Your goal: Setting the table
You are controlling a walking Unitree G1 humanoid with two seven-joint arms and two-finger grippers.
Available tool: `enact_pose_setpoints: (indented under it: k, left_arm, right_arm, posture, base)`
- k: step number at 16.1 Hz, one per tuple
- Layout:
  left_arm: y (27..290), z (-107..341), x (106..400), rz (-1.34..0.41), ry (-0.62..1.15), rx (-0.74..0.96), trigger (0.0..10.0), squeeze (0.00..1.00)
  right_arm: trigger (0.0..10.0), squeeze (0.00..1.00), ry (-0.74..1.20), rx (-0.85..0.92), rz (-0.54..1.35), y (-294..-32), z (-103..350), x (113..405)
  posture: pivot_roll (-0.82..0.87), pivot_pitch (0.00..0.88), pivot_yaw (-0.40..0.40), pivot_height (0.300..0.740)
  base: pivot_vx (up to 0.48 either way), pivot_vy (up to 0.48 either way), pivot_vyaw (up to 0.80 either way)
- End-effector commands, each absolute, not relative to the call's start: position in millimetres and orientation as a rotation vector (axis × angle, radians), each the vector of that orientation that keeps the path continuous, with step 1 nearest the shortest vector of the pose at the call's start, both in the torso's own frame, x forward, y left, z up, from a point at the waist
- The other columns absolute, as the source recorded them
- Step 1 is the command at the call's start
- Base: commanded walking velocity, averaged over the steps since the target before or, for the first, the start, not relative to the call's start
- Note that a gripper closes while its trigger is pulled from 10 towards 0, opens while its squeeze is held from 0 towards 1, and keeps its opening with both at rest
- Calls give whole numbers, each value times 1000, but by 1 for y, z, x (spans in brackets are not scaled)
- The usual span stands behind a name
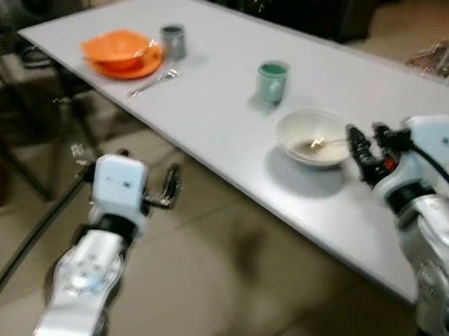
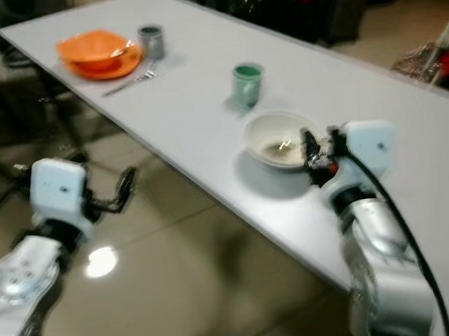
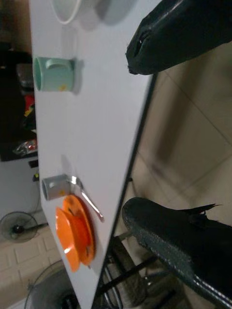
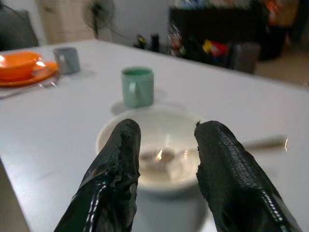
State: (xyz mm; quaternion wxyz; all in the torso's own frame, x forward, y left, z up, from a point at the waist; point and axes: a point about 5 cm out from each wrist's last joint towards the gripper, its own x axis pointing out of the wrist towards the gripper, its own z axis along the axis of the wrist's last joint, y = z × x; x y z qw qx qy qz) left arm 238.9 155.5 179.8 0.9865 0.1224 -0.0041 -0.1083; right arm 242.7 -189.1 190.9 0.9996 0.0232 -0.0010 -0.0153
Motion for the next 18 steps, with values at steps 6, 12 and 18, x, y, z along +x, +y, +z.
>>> enact_pose_setpoints:
  k: [6, 12, 18]
  left_arm:
    - [157, 191, 246, -179, -41, 192, 10000, 153]
    - [163, 194, 244, -150, -44, 190, 10000, 396]
    - [171, 191, 241, -117, -31, 193, 10000, 392]
  right_arm:
    - [10000, 1000, 41, 114, 86, -167, 181, 240]
    - [10000, 1000, 74, 166, 190, -154, 174, 241]
    - [10000, 0, 58, 135, 175, -154, 174, 245]
  posture:
    - [-44, 79, -3, 740]
    - [-25, 65, -6, 740]
    - [-21, 61, -14, 740]
  base:
    - [0, 160, 267]
    - [0, 0, 800]
    - [44, 0, 0]
